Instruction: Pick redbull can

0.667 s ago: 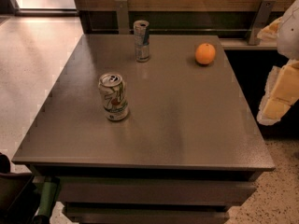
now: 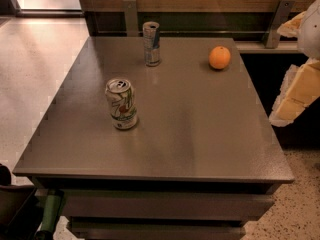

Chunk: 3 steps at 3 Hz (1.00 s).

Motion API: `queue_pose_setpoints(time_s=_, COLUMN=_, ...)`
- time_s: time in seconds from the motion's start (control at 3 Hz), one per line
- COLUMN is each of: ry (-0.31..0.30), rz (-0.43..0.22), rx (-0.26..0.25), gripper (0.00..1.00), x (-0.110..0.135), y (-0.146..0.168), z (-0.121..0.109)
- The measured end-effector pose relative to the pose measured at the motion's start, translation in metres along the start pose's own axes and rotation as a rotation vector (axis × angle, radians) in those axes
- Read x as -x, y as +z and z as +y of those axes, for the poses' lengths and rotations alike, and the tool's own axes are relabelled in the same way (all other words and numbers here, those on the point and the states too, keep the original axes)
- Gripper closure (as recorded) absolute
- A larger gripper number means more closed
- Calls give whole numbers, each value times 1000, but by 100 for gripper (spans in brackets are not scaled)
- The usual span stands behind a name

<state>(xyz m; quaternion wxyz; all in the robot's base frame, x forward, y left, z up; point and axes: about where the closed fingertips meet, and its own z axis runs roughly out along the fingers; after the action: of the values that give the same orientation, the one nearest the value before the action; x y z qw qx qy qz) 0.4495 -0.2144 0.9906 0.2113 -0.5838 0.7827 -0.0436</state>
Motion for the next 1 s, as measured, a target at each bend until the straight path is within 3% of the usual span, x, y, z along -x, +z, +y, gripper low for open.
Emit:
queue_pose_setpoints(time_s=0.33, ry=52, rz=-94, rx=-49, gripper=0, x=5, y=6, z=-9)
queue_pose_setpoints(time_s=1.0, ry=179, rz=-428, rx=-154, gripper=0, x=42, y=39, z=-47)
